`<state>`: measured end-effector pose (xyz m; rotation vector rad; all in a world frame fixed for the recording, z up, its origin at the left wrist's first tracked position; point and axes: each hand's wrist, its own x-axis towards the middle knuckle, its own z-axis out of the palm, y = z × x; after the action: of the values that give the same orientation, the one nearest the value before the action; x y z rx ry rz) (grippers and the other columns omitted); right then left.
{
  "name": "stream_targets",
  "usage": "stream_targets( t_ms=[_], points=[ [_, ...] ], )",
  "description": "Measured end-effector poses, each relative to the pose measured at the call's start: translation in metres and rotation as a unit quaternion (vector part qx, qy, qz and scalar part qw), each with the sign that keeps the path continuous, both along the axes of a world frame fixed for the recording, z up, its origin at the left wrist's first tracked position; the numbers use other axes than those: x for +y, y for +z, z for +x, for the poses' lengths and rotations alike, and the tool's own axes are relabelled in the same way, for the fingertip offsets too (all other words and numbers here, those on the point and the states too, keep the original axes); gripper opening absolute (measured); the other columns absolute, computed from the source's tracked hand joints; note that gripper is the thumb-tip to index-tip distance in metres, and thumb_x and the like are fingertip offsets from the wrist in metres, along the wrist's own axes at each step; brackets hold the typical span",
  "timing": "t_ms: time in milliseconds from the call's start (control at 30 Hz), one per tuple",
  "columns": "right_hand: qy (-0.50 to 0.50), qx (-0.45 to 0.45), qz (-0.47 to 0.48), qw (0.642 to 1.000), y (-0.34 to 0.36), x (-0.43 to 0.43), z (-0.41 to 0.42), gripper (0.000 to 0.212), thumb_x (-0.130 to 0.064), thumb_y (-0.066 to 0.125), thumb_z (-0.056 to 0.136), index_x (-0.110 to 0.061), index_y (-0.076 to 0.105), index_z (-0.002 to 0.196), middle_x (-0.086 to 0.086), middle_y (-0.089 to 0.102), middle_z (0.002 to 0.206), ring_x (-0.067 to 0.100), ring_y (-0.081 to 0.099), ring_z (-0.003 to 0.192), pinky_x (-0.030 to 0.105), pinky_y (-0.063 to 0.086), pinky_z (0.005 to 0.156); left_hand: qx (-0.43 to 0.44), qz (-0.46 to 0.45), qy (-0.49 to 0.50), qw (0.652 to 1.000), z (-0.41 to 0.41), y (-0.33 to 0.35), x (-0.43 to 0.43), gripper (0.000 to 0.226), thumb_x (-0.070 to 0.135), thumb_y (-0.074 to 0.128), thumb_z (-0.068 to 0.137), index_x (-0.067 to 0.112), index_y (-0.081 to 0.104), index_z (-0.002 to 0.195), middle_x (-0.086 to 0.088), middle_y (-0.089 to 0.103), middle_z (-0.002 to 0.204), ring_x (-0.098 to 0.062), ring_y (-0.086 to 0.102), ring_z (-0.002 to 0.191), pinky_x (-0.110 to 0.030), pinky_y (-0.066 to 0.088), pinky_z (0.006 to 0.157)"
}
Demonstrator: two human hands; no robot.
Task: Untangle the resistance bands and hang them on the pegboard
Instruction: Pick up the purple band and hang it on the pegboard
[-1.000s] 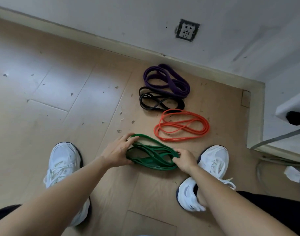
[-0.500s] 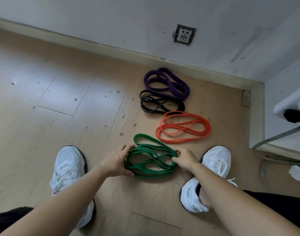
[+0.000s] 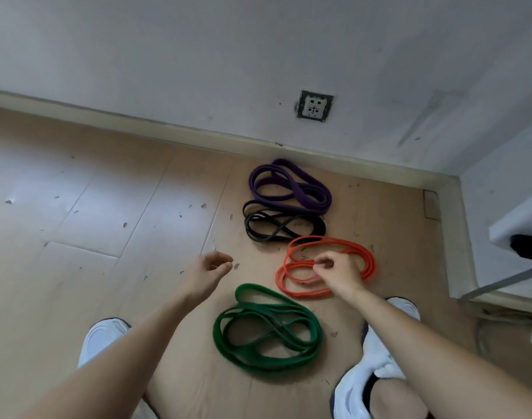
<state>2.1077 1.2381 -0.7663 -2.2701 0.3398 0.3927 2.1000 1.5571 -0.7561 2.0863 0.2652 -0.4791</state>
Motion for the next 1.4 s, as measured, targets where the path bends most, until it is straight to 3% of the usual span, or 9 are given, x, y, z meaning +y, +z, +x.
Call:
stream_targets(
  t_ms=[267,433,533,633,733,867,1100,1200,1400],
  points=[
    [-0.096,-0.05,0.018,0.994,0.0,-0.032,0.1,0.009,-0.021,0.074,0.089,-0.026,0.068,0.085,-0.006,0.068,0.08,0.022,0.068,0.082,0.036,0.055,0.078,-0.073,0.009,-0.052,0.996,0.082,0.017,-0.048,0.015,0.022,0.065,0.097,0.023,0.074,0.109,0.009,0.072,0.102,-0.005,0.065,0.095,-0.022,0.05,0.084],
    [-0.112,0.022,0.019,0.993,-0.027,-0.046,0.16,0.028,-0.04,0.074,0.089,-0.016,0.068,0.102,0.004,0.071,0.1,0.029,0.069,0.099,0.049,0.058,0.09,-0.129,0.073,-0.097,0.984,0.111,-0.009,-0.07,0.036,0.026,0.066,0.095,0.025,0.065,0.13,0.005,0.06,0.131,-0.015,0.053,0.119,-0.031,0.046,0.098],
    [-0.117,0.033,-0.009,0.992,-0.036,-0.043,0.184,0.042,-0.045,0.075,0.087,-0.008,0.068,0.107,0.009,0.072,0.1,0.027,0.07,0.088,0.042,0.06,0.078,-0.101,0.083,-0.074,0.989,0.108,-0.034,-0.067,0.044,0.027,0.068,0.092,0.029,0.06,0.135,0.001,0.053,0.142,-0.02,0.045,0.133,-0.039,0.04,0.111],
    [-0.165,0.046,0.014,0.985,-0.039,-0.033,0.197,0.028,-0.031,0.08,0.086,-0.012,0.06,0.083,0.01,0.068,0.082,0.024,0.068,0.067,0.036,0.058,0.056,-0.097,0.056,-0.048,0.993,0.101,-0.053,-0.063,0.043,0.026,0.07,0.09,0.036,0.06,0.13,0.007,0.052,0.132,-0.018,0.045,0.125,-0.04,0.042,0.107],
    [-0.212,0.095,0.078,0.969,-0.042,-0.027,0.202,0.02,-0.009,0.076,0.087,-0.012,0.058,0.079,0.012,0.066,0.084,0.024,0.067,0.071,0.045,0.063,0.068,-0.1,0.04,-0.042,0.993,0.1,-0.056,-0.06,0.042,0.025,0.07,0.091,0.039,0.059,0.129,0.011,0.051,0.128,-0.015,0.044,0.123,-0.042,0.045,0.105],
    [-0.227,0.095,0.166,0.955,-0.033,-0.023,0.21,0.007,-0.007,0.062,0.095,-0.01,0.062,0.101,0.008,0.063,0.086,0.014,0.059,0.07,0.027,0.053,0.057,-0.089,0.011,-0.049,0.995,0.102,-0.053,-0.053,0.044,0.024,0.071,0.09,0.039,0.061,0.13,0.012,0.053,0.128,-0.014,0.048,0.124,-0.046,0.049,0.103],
    [-0.132,0.008,0.21,0.969,0.044,0.005,0.23,0.018,-0.007,0.074,0.087,-0.011,0.061,0.1,0.012,0.069,0.093,0.02,0.068,0.074,0.029,0.061,0.065,-0.058,-0.021,-0.079,0.995,0.103,-0.022,-0.04,0.047,0.018,0.069,0.093,0.028,0.06,0.138,0.005,0.056,0.143,-0.012,0.048,0.132,-0.036,0.042,0.11],
    [-0.04,-0.051,0.192,0.979,0.084,0.026,0.238,0.028,-0.011,0.083,0.082,-0.012,0.063,0.101,0.01,0.072,0.097,0.022,0.072,0.081,0.036,0.063,0.076,-0.105,-0.02,-0.033,0.994,0.107,0.013,-0.031,0.04,0.016,0.067,0.093,0.024,0.064,0.132,0.005,0.062,0.136,-0.012,0.055,0.126,-0.036,0.046,0.108],
    [0.13,-0.187,0.095,0.969,0.171,0.062,0.24,0.033,-0.009,0.085,0.076,-0.016,0.067,0.104,0.006,0.072,0.098,0.017,0.064,0.081,0.031,0.057,0.076,-0.207,-0.01,-0.014,0.978,0.13,0.109,-0.009,0.037,0.018,0.07,0.092,0.022,0.066,0.128,0.007,0.067,0.128,-0.013,0.061,0.115,-0.039,0.051,0.103]
  ],
)
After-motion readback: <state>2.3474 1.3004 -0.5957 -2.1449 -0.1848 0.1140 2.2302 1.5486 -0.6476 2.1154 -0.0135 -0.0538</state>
